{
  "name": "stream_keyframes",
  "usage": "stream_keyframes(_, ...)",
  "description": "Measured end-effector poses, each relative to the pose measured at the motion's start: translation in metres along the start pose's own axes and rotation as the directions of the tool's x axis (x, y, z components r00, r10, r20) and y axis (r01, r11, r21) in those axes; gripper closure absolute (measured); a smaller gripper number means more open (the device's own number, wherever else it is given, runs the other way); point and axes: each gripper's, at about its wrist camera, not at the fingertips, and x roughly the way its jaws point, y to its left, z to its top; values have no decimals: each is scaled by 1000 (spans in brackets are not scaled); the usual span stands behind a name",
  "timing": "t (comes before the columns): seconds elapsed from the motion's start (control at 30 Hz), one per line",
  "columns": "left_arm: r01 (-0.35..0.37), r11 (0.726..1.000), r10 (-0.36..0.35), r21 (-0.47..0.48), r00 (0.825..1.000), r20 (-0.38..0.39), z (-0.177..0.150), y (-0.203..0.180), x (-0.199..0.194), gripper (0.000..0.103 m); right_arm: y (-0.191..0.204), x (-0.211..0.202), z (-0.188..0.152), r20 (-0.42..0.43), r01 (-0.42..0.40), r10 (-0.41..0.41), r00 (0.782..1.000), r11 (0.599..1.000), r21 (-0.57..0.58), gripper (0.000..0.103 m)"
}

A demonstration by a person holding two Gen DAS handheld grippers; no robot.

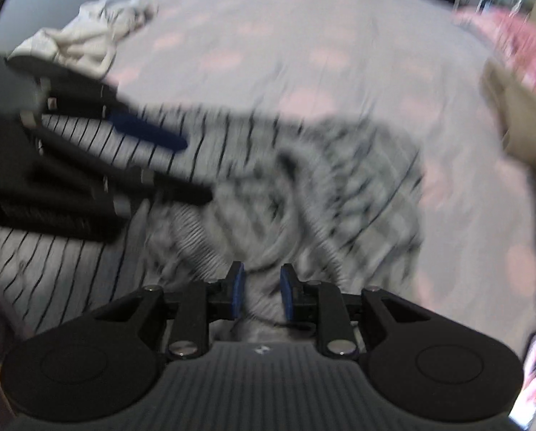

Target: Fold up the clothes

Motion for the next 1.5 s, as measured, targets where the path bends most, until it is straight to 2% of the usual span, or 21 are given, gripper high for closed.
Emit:
stream_keyframes(0.13, 35, 999, -35, 18, 999, -22, -1, -7, 3, 60, 3, 0, -9, -66, -85, 86, 994, 996, 13, 77)
stream_keyframes(0.23, 58, 997, -56, 43, 997, -61, -5, -16, 8, 60, 8, -2, -16, -85, -109, 107, 991, 994, -15, 77)
stream_keyframes(0.3, 46, 997, -40, 62, 993, -107, -10, -21, 14, 60, 10, -6, -19, -70, -106, 103, 992, 994, -35, 76)
stream_keyframes(0.5, 25, 998, -13, 63, 985, -173, -28, -19, 17, 60, -4, -23, -18, 11, -54, 53, 999, 999, 9, 75)
stream_keyframes(0.63, 2, 999, 5, 37, 983, -186, -36, -12, 15, 60, -7, -19, -7, 22, -25, 23, 999, 996, 84, 75)
stream_keyframes(0.67, -1, 999, 7, 34, 983, -185, -37, -11, 14, 60, -8, -16, -3, 18, -10, 8, 1000, 993, 116, 74)
stream_keyframes(0.77, -7, 1000, 12, 30, 986, -167, -38, -9, 11, 60, -14, -12, 10, 30, 19, -25, 999, 983, 183, 61)
stream_keyframes(0.9, -8, 999, 12, 40, 995, -97, -33, -6, 2, 60, -9, 6, 27, 8, 79, -83, 997, 977, 196, 61)
stream_keyframes(1.03, -4, 997, 8, 74, 999, -46, -28, 0, -1, 54, -9, 23, 30, -45, 143, -137, 990, 973, 180, 68)
stream_keyframes(1.1, 17, 994, -13, 111, 999, -36, -29, 6, 2, 51, -10, 25, 29, -54, 157, -150, 987, 974, 164, 84)
stream_keyframes(1.17, 45, 992, -39, 118, 998, -51, -32, 15, 10, 50, -12, 24, 26, -48, 151, -146, 988, 976, 158, 88)
stream_keyframes(1.23, 68, 994, -62, 83, 996, -70, -37, 24, 18, 50, -15, 22, 25, -45, 138, -132, 990, 977, 161, 91)
stream_keyframes(1.33, 148, 989, -146, 27, 987, -71, -41, 32, 21, 59, -16, 16, 21, -34, 105, -101, 994, 981, 164, 94)
stream_keyframes(1.37, 163, 986, -161, 29, 985, -66, -40, 32, 20, 67, -16, 13, 20, -29, 91, -87, 996, 982, 166, 95)
stream_keyframes(1.4, 166, 985, -163, 52, 985, -55, -40, 29, 16, 78, -16, 9, 19, -25, 77, -74, 997, 983, 167, 95)
stream_keyframes(1.5, 167, 977, -163, 135, 986, -39, -38, 17, -1, 87, -10, -7, 10, -18, 41, -39, 999, 989, 145, 96)
